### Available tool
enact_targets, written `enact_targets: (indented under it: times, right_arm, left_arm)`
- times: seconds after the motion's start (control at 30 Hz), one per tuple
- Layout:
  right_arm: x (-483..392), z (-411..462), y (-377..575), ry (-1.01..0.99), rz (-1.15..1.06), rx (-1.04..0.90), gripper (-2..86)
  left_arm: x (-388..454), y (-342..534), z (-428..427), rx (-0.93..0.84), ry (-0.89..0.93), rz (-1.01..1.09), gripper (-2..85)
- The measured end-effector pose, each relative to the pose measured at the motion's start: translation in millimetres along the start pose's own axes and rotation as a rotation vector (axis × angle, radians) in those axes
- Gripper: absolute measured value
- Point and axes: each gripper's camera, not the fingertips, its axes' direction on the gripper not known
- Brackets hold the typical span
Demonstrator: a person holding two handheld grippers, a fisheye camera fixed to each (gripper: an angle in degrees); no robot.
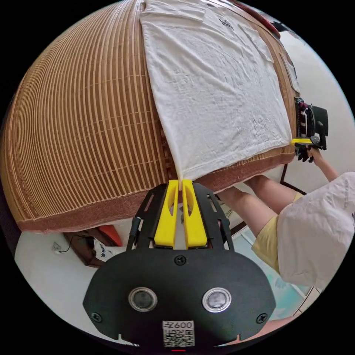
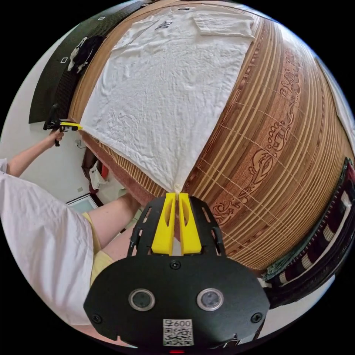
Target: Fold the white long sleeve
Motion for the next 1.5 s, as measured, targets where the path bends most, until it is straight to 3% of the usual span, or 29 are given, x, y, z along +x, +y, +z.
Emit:
enact_targets:
  times: [0.1, 0.23, 0.37, 0.5, 0.57, 0.67, 0.8, 0.93, 1.23, 1.33, 1.5]
  right_arm:
    - [-2.7, -54.5, 42.8, -0.076, 0.086, 0.064, -0.9]
    - [-7.8, -141.5, 125.1, -0.175, 0.267, 0.249, -0.9]
    - [-16.5, -220.3, 150.4, -0.299, 0.308, 0.513, -0.9]
    - [-17.8, -269.8, 113.7, -0.393, 0.24, 0.792, -0.9]
    - [-4.4, -275.8, 79.0, -0.45, 0.217, 0.871, -0.9]
    - [27.6, -271.5, 7.3, -0.501, 0.227, 0.905, -0.9]
    - [68.3, -250.8, -97.7, -0.442, 0.262, 0.81, -0.9]
    - [79.7, -244.1, -166.1, -0.419, 0.28, 0.72, -0.9]
    - [100.4, -282.9, -221.3, -0.412, 0.375, 0.709, -0.9]
    - [115.4, -284.9, -233.3, -0.448, 0.418, 0.713, -0.9]
    - [135.9, -281.1, -249.5, -0.55, 0.56, 0.788, -0.9]
  left_arm:
    - [0.7, 66.9, -37.5, 0.101, 0.29, -0.117, 1.8]
    - [39.8, 150.0, -69.4, 0.173, 0.447, -0.108, 1.7]
    - [54.0, 217.4, -133.6, 0.495, 0.661, -0.254, 1.7]
    - [44.3, 190.8, -195.2, 0.783, 0.742, -0.269, 1.7]
    - [25.4, 155.3, -208.9, 0.837, 0.774, -0.258, 1.8]
    - [-17.9, 79.4, -213.7, 0.834, 0.793, -0.245, 1.8]
    - [-63.3, -2.5, -203.8, 0.773, 0.779, -0.263, 1.7]
    - [-77.1, -77.6, -205.3, 0.666, 0.619, -0.183, 1.8]
    - [-112.5, -152.9, -223.3, 0.582, 0.649, -0.245, 1.9]
    - [-112.6, -174.0, -231.0, 0.525, 0.546, -0.214, 2.1]
    - [-124.3, -204.3, -223.3, 0.561, 0.669, -0.336, 3.2]
